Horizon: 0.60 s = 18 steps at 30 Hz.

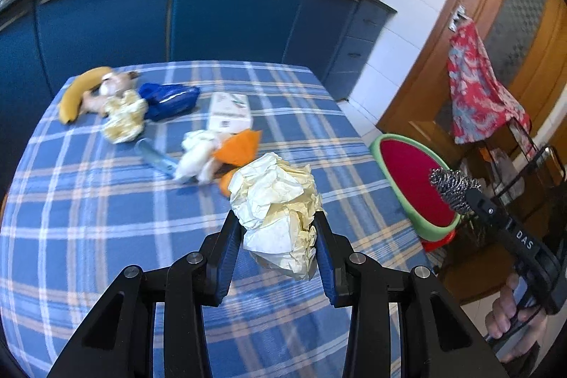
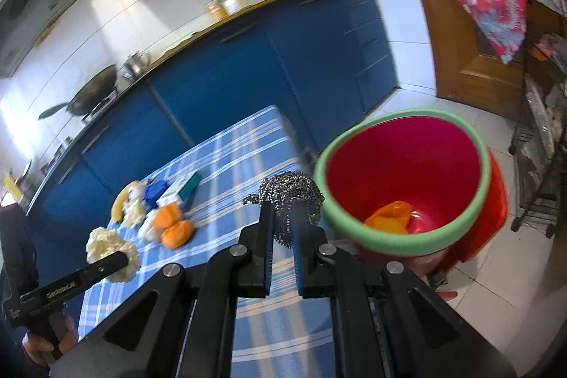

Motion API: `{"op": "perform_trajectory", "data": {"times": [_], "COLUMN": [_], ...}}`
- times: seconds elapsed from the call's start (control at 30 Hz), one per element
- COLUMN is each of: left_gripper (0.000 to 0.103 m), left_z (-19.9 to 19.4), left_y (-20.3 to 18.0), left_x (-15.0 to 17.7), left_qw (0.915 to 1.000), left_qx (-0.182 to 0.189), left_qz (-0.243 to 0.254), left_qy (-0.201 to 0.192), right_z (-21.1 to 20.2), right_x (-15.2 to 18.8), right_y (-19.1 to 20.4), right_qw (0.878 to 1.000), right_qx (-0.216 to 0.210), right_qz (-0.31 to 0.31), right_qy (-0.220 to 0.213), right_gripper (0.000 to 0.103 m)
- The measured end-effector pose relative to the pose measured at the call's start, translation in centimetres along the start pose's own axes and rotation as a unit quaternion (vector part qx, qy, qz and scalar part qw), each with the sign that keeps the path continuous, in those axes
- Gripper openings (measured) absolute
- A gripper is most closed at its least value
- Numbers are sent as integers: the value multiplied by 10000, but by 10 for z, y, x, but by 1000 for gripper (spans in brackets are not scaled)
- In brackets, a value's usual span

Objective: Collect trash
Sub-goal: 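Carry the paper and steel wool with both tools over the red bucket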

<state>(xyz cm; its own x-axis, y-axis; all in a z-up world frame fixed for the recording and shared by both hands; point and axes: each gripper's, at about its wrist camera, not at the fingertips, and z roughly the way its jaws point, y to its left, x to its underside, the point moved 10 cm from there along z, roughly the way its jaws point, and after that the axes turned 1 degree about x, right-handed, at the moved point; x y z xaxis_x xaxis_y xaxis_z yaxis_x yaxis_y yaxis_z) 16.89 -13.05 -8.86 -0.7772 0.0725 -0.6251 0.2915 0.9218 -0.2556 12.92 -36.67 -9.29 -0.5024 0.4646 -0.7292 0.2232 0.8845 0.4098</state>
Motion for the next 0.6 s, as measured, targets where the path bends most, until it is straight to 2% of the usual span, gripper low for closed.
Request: {"op": "perform_trajectory", "data": {"times": [0.47,0.6], "left_gripper": [41,41], "left_z": [48,64], "left_y": [-69,-87], "left_x": [-14,-16], "left_qw": [9977,9965], "left_qx": [154,169], "left_qz": [594,723], "left_qy": [276,375], "right_z": [22,32], "right_x": [-10,-10], "right_y": [-89,-107], "right_qw": [9971,9958], "right_qx": [532,544], "right_qz": [530,705], "right_qy": [121,199], "right_gripper": [13,17]}}
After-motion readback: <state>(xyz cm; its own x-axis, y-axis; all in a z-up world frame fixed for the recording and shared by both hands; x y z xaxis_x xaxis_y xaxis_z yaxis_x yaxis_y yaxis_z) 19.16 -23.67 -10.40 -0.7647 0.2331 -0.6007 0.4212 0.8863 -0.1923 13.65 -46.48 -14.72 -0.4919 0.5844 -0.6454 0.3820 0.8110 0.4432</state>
